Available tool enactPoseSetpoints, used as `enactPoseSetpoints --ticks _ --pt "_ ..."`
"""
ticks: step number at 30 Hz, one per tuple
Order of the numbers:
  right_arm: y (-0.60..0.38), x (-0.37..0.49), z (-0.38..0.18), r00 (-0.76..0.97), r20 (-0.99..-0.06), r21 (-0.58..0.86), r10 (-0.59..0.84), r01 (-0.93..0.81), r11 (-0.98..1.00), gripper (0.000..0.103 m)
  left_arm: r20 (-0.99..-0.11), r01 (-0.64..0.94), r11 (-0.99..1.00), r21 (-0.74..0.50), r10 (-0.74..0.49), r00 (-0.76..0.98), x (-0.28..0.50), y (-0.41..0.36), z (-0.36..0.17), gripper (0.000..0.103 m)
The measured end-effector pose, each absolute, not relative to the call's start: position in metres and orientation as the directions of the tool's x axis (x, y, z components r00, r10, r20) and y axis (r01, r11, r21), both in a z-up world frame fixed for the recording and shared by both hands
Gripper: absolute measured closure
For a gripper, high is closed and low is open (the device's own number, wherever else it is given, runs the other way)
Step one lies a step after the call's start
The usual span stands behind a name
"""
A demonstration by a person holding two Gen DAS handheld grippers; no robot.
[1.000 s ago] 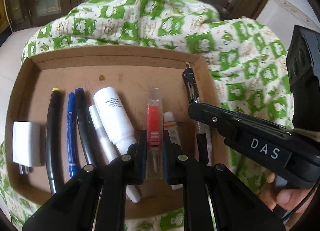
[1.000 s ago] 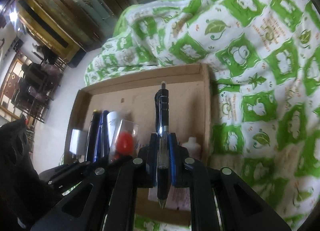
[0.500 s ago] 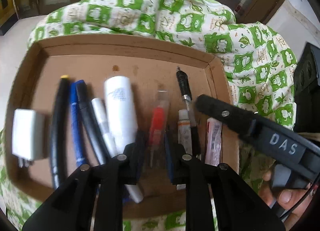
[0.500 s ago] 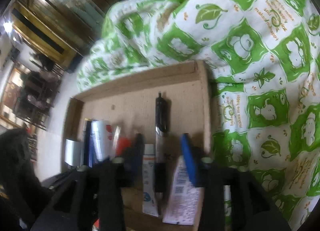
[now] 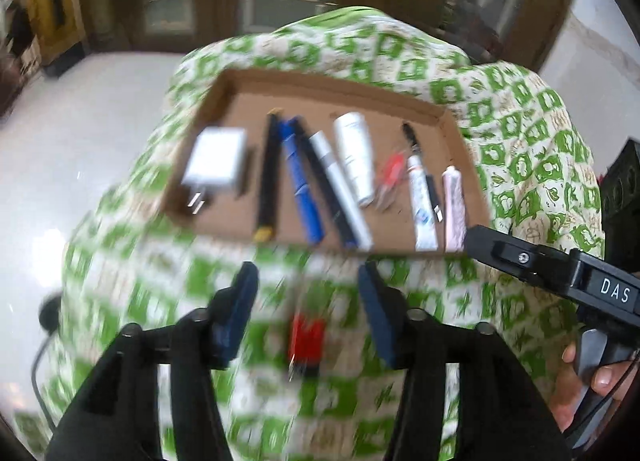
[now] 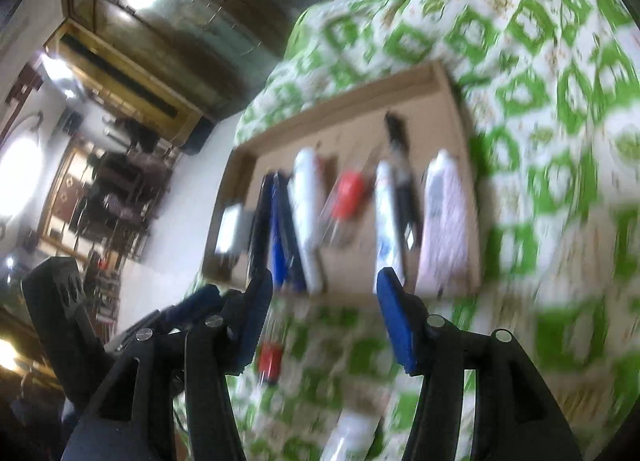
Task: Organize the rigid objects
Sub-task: 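Move the right tool back to the quilt and grasp the white pill bottle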
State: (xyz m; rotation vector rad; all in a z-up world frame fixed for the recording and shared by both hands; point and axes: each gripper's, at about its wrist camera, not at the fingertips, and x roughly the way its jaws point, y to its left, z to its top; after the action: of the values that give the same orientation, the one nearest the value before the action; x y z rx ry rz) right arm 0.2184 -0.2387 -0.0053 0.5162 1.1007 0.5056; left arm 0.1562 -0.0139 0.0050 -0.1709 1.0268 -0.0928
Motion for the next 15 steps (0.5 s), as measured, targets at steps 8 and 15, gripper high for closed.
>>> enactPoseSetpoints --ticks 8,15 --pt "-0.227 0.181 -0.015 0.314 -0.715 0.618 0.625 -0.133 0.774 0.053 -0.864 -0.096 0.980 -0.174 -0.105 0.492 0.103 0.012 -0.030 0.049" --pt "-0.217 0.157 -0.029 0.228 -0.779 0.570 0.584 -0.131 0.811 0.053 -0.841 -0.126 0.965 -0.232 -0.134 0.524 0.101 0.019 -0.025 0.049"
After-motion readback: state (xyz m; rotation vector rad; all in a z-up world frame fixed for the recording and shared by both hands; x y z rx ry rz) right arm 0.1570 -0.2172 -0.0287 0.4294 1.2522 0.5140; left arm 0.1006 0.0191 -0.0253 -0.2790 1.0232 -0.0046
